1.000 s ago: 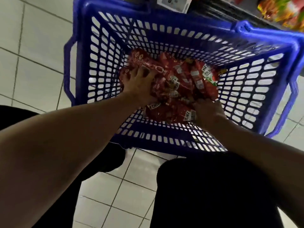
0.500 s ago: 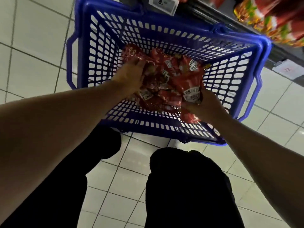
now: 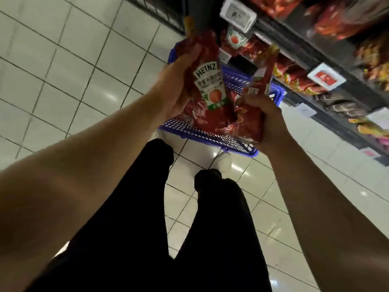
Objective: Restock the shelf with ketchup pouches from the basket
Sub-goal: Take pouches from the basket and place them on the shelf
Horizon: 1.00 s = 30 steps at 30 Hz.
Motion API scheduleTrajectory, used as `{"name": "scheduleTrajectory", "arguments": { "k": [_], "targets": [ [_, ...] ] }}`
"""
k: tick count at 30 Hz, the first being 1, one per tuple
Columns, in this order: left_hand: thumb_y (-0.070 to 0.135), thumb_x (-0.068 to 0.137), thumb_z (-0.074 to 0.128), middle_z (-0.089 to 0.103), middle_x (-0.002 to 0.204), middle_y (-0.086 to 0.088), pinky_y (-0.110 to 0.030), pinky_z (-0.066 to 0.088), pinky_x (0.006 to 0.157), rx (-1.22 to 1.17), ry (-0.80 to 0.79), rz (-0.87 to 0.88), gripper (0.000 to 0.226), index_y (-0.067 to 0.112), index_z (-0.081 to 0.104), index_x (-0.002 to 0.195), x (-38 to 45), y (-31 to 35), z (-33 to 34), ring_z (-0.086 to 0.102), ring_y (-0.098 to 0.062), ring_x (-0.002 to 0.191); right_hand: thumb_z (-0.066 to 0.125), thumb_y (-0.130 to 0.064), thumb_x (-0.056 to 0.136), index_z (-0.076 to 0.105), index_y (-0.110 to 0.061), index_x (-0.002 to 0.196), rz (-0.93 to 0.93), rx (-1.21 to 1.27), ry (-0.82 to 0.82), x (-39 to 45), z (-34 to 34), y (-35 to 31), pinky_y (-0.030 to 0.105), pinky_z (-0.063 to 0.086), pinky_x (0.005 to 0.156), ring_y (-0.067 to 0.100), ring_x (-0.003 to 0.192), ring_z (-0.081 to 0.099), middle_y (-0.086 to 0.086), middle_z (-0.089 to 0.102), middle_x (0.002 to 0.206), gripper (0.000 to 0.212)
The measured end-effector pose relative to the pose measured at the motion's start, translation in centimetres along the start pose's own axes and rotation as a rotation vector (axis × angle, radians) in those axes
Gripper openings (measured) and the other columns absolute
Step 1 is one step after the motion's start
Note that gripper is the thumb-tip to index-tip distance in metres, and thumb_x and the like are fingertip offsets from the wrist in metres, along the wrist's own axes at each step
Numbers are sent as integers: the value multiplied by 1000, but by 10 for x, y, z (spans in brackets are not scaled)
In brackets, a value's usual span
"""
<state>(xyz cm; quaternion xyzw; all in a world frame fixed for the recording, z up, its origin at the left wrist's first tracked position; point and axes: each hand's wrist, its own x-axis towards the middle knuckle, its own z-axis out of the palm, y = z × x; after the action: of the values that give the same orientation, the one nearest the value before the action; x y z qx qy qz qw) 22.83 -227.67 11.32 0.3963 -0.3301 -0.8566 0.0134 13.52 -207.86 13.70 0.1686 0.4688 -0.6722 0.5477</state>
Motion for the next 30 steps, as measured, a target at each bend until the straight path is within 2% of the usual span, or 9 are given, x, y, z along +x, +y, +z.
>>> {"name": "scheduleTrajectory", "arguments": {
  "k": [5, 8, 10, 13, 15, 17, 21, 25, 30],
  "targets": [
    [59, 102, 34, 75, 101, -11, -47, 52, 96, -101, -51, -52, 64, 14, 79, 102, -77, 77, 71, 71, -27, 95, 57, -34, 93, 77, -14, 82, -65, -2, -44, -108, 68, -66, 32, 58, 68, 20, 68, 69, 7, 72, 77, 30],
    [68, 99, 28, 64, 129, -21, -55, 44, 109, -61, -108, -88, 77, 8, 66, 128, -109, 126, 113, 62, -38, 119, 52, -26, 94, 75, -9, 83, -164, 18, -78, -162, 93, -105, 29, 58, 66, 21, 68, 71, 8, 72, 74, 31],
    [69, 99, 25, 53, 138, -26, -58, 40, 111, -23, -180, -117, 82, 3, 55, 139, -127, 154, 139, 55, -40, 124, 57, -23, 89, 73, -5, 91, -212, -13, -131, -189, 109, -127, 27, 57, 63, 20, 67, 70, 9, 72, 77, 24],
    [47, 99, 49, 51, 133, -26, -56, 41, 111, 93, -322, -128, 66, -1, 45, 145, -156, 187, 169, 51, -37, 123, 84, -29, 69, 62, -6, 111, -175, -30, -199, -226, 137, -157, 30, 57, 58, 23, 69, 69, 11, 70, 90, 52],
    [21, 91, 63, 62, 122, -20, -52, 50, 103, 210, -390, -93, 49, 4, 54, 136, -171, 202, 181, 60, -34, 114, 76, -27, 78, 71, -11, 101, -254, -57, -202, -242, 151, -175, 25, 55, 50, 18, 62, 70, 6, 73, 82, 29],
    [8, 80, 69, 69, 111, -15, -48, 58, 90, 259, -433, -28, 44, 6, 62, 124, -185, 217, 189, 68, -29, 101, 66, -34, 86, 77, -15, 96, -355, -13, -181, -260, 163, -194, 29, 58, 61, 20, 71, 74, 7, 76, 85, 24],
    [5, 74, 77, 74, 98, -10, -38, 60, 75, 379, -560, 111, 33, 16, 73, 104, -200, 249, 200, 74, -23, 87, 71, -23, 73, 78, -11, 95, -472, -15, -259, -286, 183, -215, 36, 59, 82, 20, 84, 74, 7, 77, 92, 26],
    [10, 81, 74, 75, 104, -9, -37, 60, 73, 429, -611, 182, 33, 19, 68, 113, -210, 277, 215, 74, -23, 91, 88, -30, 64, 77, -14, 106, -499, -100, -255, -300, 205, -209, 28, 59, 72, 17, 81, 74, 6, 77, 97, 46],
    [20, 89, 71, 73, 116, -12, -48, 59, 87, 536, -548, 261, 42, 18, 58, 129, -216, 312, 234, 71, -31, 106, 72, -23, 83, 78, -8, 100, -432, 184, -195, -295, 228, -214, 45, 61, 76, 28, 84, 74, 15, 75, 97, 23]
  ]
}}
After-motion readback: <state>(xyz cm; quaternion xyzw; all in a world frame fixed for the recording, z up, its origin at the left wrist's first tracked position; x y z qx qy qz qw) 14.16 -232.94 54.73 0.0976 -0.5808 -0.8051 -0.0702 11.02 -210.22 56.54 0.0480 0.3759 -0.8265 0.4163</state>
